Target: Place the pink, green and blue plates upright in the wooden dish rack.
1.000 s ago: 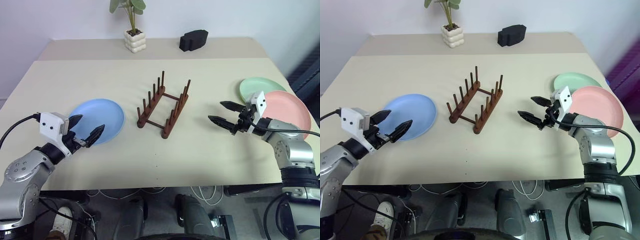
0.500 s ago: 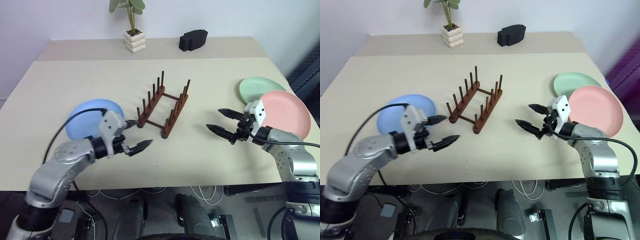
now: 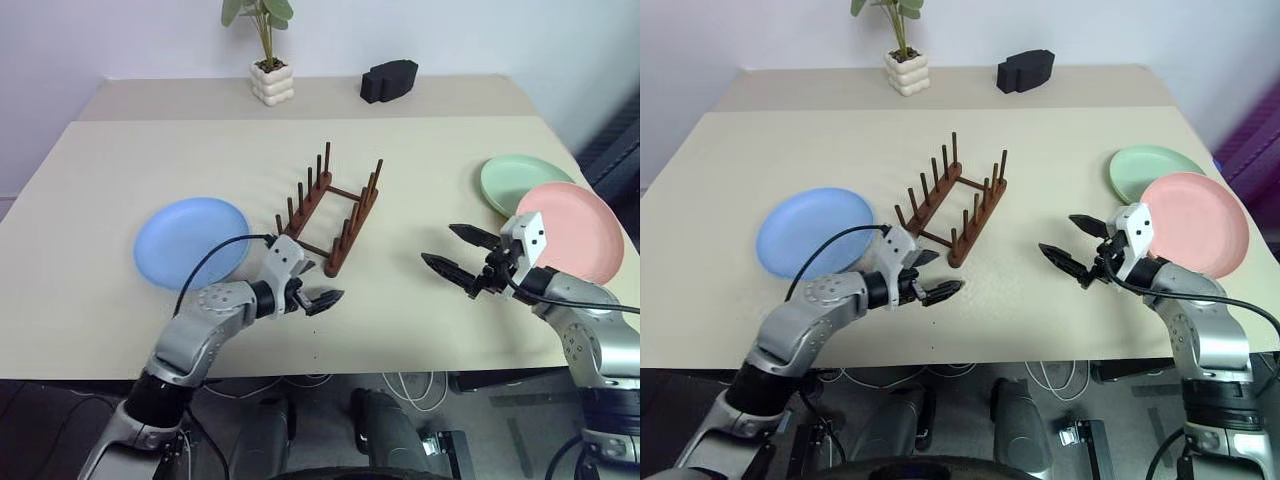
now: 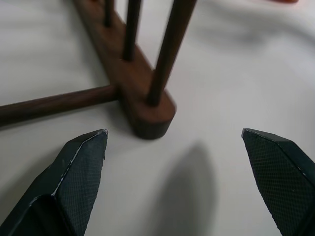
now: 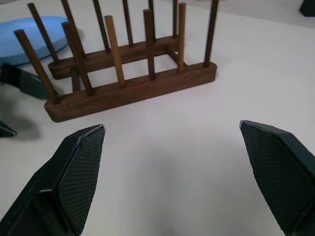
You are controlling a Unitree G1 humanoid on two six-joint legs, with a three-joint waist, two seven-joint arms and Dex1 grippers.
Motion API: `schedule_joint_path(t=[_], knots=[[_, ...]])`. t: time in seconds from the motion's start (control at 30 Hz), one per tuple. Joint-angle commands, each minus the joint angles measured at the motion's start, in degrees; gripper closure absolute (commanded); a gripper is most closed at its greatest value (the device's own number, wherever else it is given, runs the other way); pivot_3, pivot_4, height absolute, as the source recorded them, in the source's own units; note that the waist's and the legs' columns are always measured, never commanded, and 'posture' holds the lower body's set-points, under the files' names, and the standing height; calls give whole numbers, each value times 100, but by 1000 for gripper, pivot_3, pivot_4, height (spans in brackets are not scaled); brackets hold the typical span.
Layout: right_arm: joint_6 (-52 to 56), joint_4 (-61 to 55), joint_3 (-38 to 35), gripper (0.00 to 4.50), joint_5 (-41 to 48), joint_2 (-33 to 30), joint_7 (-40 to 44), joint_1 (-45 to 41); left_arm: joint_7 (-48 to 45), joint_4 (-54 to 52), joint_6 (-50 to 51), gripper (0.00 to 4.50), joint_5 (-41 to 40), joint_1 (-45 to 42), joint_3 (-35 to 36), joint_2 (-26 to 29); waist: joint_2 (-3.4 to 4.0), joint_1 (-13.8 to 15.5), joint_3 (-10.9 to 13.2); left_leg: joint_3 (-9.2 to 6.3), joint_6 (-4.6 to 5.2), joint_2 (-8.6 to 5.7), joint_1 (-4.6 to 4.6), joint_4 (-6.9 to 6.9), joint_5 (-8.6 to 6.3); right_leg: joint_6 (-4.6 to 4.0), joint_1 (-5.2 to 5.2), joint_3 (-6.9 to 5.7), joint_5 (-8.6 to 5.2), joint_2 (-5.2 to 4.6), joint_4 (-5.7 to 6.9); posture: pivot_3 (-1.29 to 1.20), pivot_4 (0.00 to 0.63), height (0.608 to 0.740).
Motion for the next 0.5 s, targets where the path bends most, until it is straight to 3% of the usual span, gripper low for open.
schedule_joint_path(t=[0.03, 0.13, 0.17, 0.23, 0.4, 0.5], knots=[[-94, -169, -156, 22, 87, -33, -26, -108, 160, 148, -9, 0, 143, -200, 11, -215, 1, -9, -1, -1, 0, 0, 1, -1, 0, 0, 0, 0, 0, 0, 0, 0, 150, 734], [-135, -131, -143, 22, 82, -15, -52, -180, 318, 506, -68, 0, 435, -350, -141, -392, 2, -8, -1, 0, 1, -1, 3, -3, 0, 1, 0, 0, 0, 3, 1, 0, 150, 734], [-144, -140, -143, 7, 82, -11, -55, -170, 363, 578, -89, 250, 510, -365, -148, -426, 2, -4, -1, 0, 1, -2, 3, -2, 0, 1, 0, 0, 0, 3, 1, 0, 150, 734], [-191, -112, -148, 0, 67, -4, -49, -134, 362, 605, -151, 803, 551, -342, -99, -476, 1, -3, -1, 0, 1, -5, 4, -1, 0, 1, 3, 0, 0, 2, 1, 0, 150, 734], [-218, -138, -170, 0, 72, 0, -70, -90, 341, 635, -250, 3343, 659, -291, -20, -474, 4, 2, -3, -1, 1, -2, 5, -1, -1, 1, 3, 0, 0, 1, 1, 0, 150, 734], [-226, -146, -188, 0, 85, -6, -74, -66, 307, 607, -311, 3727, 722, -257, -8, -445, 6, 11, -4, -1, 1, -3, 7, 1, 0, 1, 8, 0, 0, 0, 1, 0, 150, 734]])
